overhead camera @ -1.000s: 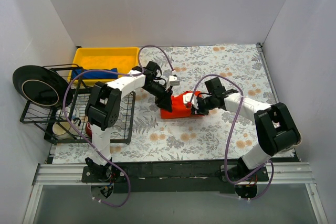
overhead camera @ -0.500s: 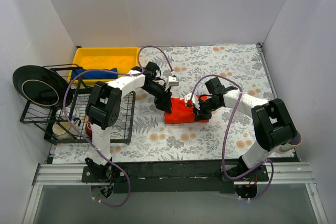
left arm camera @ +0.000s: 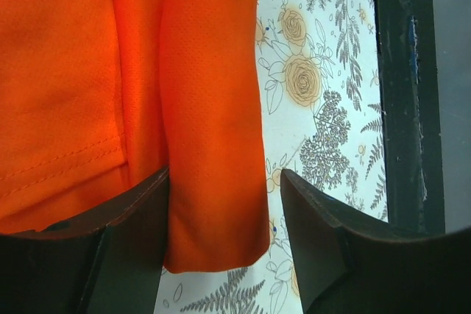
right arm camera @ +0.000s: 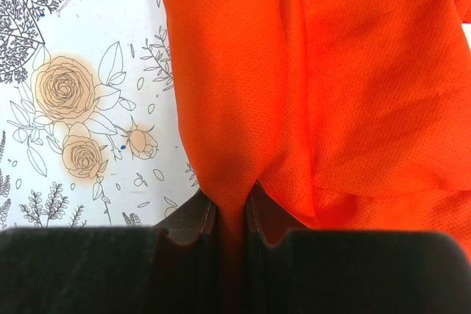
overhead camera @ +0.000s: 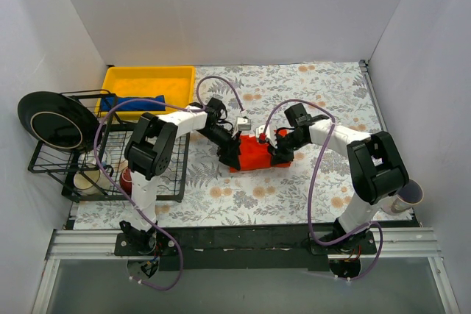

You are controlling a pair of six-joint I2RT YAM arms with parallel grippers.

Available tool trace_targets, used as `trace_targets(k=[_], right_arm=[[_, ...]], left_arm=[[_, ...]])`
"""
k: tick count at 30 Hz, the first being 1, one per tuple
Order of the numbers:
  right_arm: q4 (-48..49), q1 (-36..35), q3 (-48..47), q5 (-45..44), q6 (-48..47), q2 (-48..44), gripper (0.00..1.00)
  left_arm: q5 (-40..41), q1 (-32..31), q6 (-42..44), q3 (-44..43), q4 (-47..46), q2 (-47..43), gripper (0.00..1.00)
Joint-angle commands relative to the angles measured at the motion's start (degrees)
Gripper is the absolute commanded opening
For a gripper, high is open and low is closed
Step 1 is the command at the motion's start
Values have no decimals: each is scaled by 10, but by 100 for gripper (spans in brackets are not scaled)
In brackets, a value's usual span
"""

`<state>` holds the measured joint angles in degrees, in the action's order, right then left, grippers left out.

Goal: Roll the t-shirts
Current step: Roll the T-shirt to the center of the board.

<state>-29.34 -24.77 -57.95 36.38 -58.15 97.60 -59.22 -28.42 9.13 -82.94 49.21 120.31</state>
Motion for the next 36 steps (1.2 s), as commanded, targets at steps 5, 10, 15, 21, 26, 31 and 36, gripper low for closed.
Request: trace_targets(k=[5,10,15,21,26,31,36], right_arm=[[-39,1,-24,9,4,6,9],[-66,10,-35,18,7,4,8],[-204,31,-66,68,-31,33,8],[-392,61,-140,110,-144,124,8],[-454,76,-215,126,-141,205,7],[-455,77,-283,130,-119,257,8],[-456,75,-337,129,-65,315,10]], left_arm=[[57,-7,-62,39,-107,-24,35],[55,-4,-31,16,-31,-33,0],[5,11,36,-61,173,16,0],[-11,28,75,-157,297,74,0],[10,37,70,-200,300,120,0],[24,50,68,-232,301,154,0],[62,58,70,-236,288,165,0]])
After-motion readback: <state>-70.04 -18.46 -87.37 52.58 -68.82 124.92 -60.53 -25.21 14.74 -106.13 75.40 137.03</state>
